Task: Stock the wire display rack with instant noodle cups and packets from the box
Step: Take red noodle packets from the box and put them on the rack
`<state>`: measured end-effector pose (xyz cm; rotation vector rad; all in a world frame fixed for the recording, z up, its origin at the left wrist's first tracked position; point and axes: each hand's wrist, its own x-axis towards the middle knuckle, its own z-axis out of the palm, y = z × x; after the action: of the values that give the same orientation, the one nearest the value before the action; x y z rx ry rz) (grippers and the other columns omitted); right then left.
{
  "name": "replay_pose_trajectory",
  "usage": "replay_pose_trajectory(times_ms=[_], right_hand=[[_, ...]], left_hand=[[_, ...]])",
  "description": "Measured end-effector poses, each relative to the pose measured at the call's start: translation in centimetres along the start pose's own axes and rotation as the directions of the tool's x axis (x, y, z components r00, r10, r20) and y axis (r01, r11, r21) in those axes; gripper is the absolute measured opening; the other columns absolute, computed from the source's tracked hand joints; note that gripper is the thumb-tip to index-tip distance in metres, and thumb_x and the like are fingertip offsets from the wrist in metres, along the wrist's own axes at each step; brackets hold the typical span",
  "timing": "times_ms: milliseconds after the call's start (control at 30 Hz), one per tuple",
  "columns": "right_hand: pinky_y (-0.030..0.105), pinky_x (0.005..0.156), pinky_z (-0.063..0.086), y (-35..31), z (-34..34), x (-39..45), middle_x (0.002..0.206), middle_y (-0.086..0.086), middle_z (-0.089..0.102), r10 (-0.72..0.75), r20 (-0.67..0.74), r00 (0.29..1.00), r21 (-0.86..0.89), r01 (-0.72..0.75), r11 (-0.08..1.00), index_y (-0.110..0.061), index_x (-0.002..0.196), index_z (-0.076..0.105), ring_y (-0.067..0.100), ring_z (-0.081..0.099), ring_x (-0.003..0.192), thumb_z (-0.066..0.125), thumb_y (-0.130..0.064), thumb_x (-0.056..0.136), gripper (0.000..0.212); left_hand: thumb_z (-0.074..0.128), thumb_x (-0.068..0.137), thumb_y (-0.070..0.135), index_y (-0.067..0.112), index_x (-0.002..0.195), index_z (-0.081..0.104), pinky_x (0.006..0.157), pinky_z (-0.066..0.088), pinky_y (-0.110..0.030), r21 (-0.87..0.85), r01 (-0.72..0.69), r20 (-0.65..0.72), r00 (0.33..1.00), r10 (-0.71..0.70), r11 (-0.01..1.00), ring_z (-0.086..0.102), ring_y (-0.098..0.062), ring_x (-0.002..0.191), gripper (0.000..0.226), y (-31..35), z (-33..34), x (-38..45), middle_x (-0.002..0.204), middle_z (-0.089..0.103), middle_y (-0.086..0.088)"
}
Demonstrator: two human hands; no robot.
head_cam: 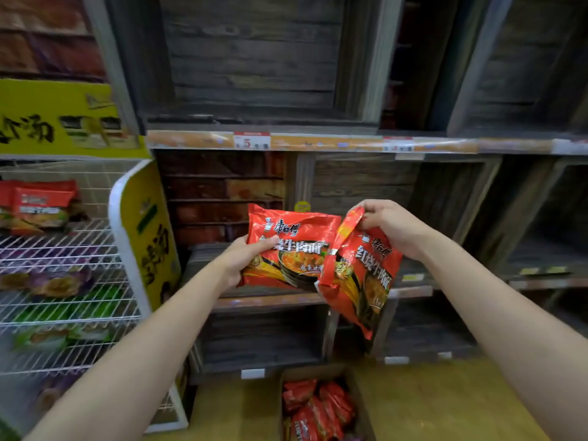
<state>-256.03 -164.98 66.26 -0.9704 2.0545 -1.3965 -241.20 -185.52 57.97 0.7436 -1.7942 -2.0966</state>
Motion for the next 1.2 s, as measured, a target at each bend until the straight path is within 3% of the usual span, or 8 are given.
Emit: replay_pose_trajectory(times_ms=[133,367,500,733,933,1067,1133,1200], right_hand=[[0.042,0.085,0.049,-3.3,5.0,1.2,0.089,0.013,0.065,-0.067,0.050,0.997,-0.189,0.075,0.979,-0.015,0.082,0.056,0.025,0.062,0.085,0.053,0.006,0.082,0.022],[0.037,0.081,0.052,-6.2,13.1,2.5,0.108,0.003,0.059,-0.153,0.051,0.987,-0.581,0.154,0.799,-0.021,0.099,0.050,0.021,0.058,0.101,0.057,-0.012,0.089,0.016],[0.035,0.084,0.051,-8.2,16.0,2.9,0.114,0.006,0.059,-0.186,0.036,0.982,-0.618,0.168,0.768,-0.017,0.106,0.054,0.022,0.057,0.105,0.057,-0.012,0.090,0.018],[0.023,0.077,0.041,-9.1,19.9,1.8,0.120,0.003,0.058,-0.211,-0.020,0.977,-0.592,0.159,0.790,-0.016,0.117,0.054,0.018,0.055,0.110,0.061,-0.013,0.089,0.029],[0.039,0.108,0.035,-6.4,19.7,-1.0,0.143,0.002,0.038,-0.232,-0.163,0.959,-0.649,0.073,0.757,-0.018,0.139,0.037,0.019,0.038,0.132,0.066,-0.033,0.085,0.064],[0.046,0.112,0.030,-4.5,16.8,-3.3,0.153,0.008,0.023,0.015,-0.338,0.941,-0.445,-0.174,0.879,-0.012,0.149,0.017,0.026,0.027,0.139,0.069,-0.054,0.076,0.099],[0.043,0.107,0.039,-3.8,15.8,-4.8,0.149,0.008,0.036,0.199,-0.271,0.942,-0.153,-0.246,0.957,-0.012,0.148,0.023,0.025,0.043,0.131,0.071,-0.064,0.066,0.109],[0.044,0.101,0.046,-3.2,15.2,-6.1,0.129,0.007,0.060,0.273,-0.101,0.957,0.136,-0.259,0.956,-0.012,0.136,0.045,0.024,0.060,0.114,0.074,-0.062,0.062,0.094]], left_hand=[[0.052,0.087,0.054,0.016,0.099,0.065,0.064,0.058,-0.031,0.026,-0.043,-0.059,0.997,0.045,0.999,0.072,-0.020,0.076,0.042,1.3,-1.7,-1.9,0.085,0.075,-0.006],[0.048,0.083,0.063,0.014,0.105,0.064,0.076,0.058,-0.034,0.116,-0.133,-0.010,0.991,0.135,0.984,0.071,-0.022,0.088,0.057,2.0,-3.9,-4.4,0.097,0.073,-0.007],[0.064,0.065,0.060,0.022,0.107,0.058,0.081,0.056,-0.034,0.088,-0.180,0.063,0.983,0.175,0.980,0.070,-0.020,0.091,0.057,2.3,-6.3,-5.8,0.102,0.071,-0.004],[0.078,0.074,0.028,0.022,0.109,0.058,0.080,0.057,-0.037,0.051,-0.141,0.118,0.984,0.134,0.989,0.070,-0.023,0.091,0.040,1.3,-10.0,-6.5,0.102,0.071,-0.005],[0.077,0.075,0.025,0.016,0.116,0.056,0.072,0.057,-0.034,-0.077,-0.084,0.067,0.994,0.089,0.993,0.070,-0.024,0.088,0.047,0.6,-11.0,-6.0,0.102,0.071,-0.009],[0.074,0.078,0.022,0.014,0.111,0.059,0.075,0.058,-0.038,-0.201,-0.039,0.056,0.997,0.051,0.979,0.069,-0.029,0.090,0.038,0.4,-10.6,-6.6,0.105,0.070,-0.014],[0.075,0.077,0.024,0.013,0.115,0.058,0.074,0.057,-0.037,-0.231,-0.042,0.067,0.996,0.059,0.972,0.069,-0.029,0.090,0.044,0.5,-10.3,-7.2,0.105,0.071,-0.013],[0.075,0.077,0.025,0.014,0.113,0.058,0.072,0.057,-0.036,-0.225,-0.061,0.074,0.994,0.079,0.973,0.070,-0.026,0.088,0.041,0.7,-9.4,-8.1,0.103,0.071,-0.011]])
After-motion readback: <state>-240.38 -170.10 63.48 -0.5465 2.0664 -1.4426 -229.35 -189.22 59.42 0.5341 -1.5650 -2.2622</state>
